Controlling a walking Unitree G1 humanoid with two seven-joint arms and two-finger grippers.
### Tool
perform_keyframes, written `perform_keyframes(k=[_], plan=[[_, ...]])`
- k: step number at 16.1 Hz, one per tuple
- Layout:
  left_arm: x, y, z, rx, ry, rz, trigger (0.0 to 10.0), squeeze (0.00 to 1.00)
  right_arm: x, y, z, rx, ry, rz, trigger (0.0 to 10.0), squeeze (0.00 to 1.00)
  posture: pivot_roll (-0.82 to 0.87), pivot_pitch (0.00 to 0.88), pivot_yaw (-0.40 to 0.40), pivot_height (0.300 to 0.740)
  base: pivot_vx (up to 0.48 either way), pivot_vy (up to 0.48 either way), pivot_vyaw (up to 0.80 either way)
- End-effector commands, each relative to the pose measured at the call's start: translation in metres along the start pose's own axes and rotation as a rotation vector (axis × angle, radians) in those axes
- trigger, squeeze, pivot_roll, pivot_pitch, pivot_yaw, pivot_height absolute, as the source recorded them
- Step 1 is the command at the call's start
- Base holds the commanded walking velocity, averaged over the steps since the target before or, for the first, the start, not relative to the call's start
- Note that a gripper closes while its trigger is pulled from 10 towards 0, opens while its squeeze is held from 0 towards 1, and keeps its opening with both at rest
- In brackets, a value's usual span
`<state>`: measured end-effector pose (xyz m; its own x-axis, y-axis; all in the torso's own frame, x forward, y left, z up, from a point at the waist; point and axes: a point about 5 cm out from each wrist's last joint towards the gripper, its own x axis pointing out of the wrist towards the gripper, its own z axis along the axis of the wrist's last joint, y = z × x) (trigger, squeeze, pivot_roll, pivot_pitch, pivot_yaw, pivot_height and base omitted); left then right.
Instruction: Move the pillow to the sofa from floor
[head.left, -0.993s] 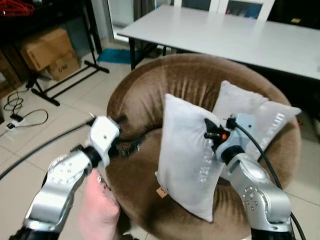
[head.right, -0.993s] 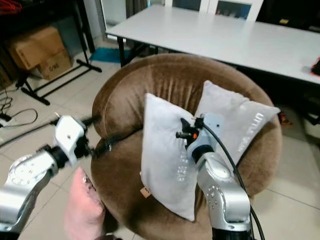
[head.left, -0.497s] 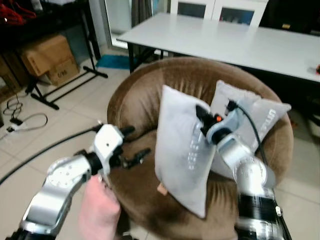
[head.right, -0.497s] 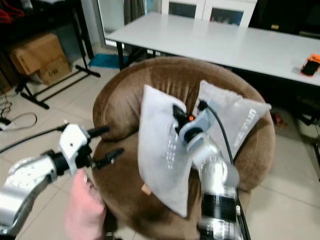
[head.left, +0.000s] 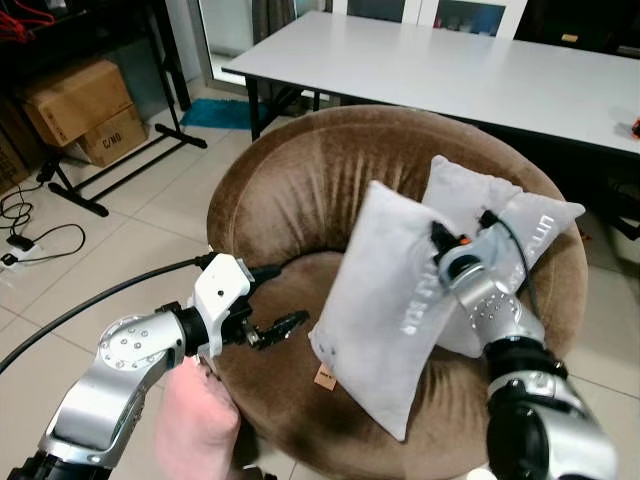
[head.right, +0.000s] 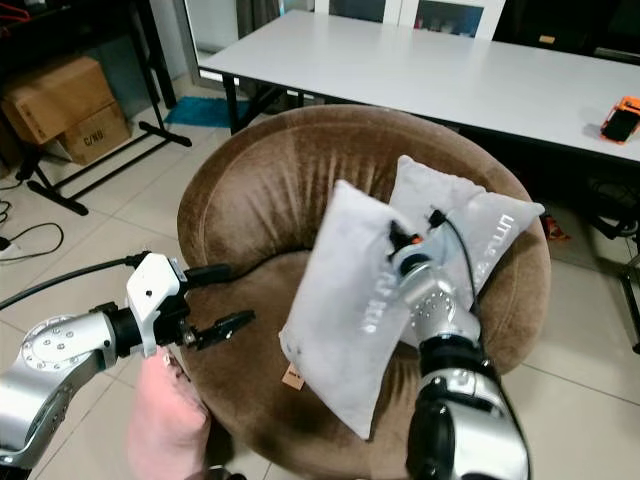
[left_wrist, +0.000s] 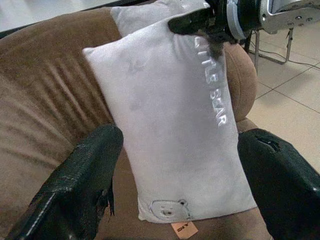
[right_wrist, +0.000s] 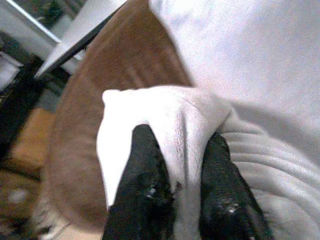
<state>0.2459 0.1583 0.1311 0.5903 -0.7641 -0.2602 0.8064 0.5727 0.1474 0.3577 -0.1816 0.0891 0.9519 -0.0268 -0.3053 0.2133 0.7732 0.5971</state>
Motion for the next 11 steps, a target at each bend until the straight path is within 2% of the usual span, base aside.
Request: perform_keyframes(k=[1, 3, 4, 6, 8, 10, 11], plan=[[0.000, 0.000, 0.001, 0.000, 0.005, -0.005, 10.0, 0.00, 0.002, 0.002, 0.002, -0.019, -0.025, 0.017, 10.0, 1.00, 0.00, 0.000, -0.006, 0.740, 0.000, 0.000, 0.00], [0.000, 0.000, 0.000, -0.001, 0.002, 0.003, 10.0, 0.00, 0.002, -0.001, 0.007, -0.034, -0.075, 0.043, 10.0, 1.00, 0.00, 0.000, -0.006, 0.740, 0.000, 0.000, 0.00], [0.001, 0.000, 0.000, 0.001, -0.002, 0.009, 10.0, 0.00, -0.001, -0.008, 0.012, -0.117, -0.099, 0.034, 10.0, 1.00, -0.01, 0.000, -0.004, 0.740, 0.000, 0.000, 0.00], [0.003, 0.000, 0.001, 0.005, -0.021, 0.040, 10.0, 0.00, -0.007, -0.015, 0.022, -0.169, -0.157, 0.032, 10.0, 1.00, -0.02, 0.000, 0.002, 0.740, 0.000, 0.000, 0.00], [0.006, -0.001, 0.003, -0.007, -0.050, 0.071, 10.0, 0.00, -0.013, -0.012, 0.033, -0.196, -0.225, 0.064, 10.0, 1.00, -0.03, 0.000, 0.006, 0.740, 0.000, 0.000, 0.00], [0.007, 0.001, 0.004, -0.019, -0.072, 0.151, 10.0, 0.00, -0.024, -0.002, 0.038, -0.287, -0.258, 0.122, 10.0, 0.98, -0.04, 0.000, 0.010, 0.740, 0.000, 0.000, 0.00], [0.007, 0.005, 0.004, -0.013, -0.074, 0.247, 10.0, 0.00, -0.035, 0.006, 0.035, -0.389, -0.268, 0.162, 10.0, 0.00, -0.04, 0.000, 0.008, 0.740, 0.000, 0.000, 0.00]])
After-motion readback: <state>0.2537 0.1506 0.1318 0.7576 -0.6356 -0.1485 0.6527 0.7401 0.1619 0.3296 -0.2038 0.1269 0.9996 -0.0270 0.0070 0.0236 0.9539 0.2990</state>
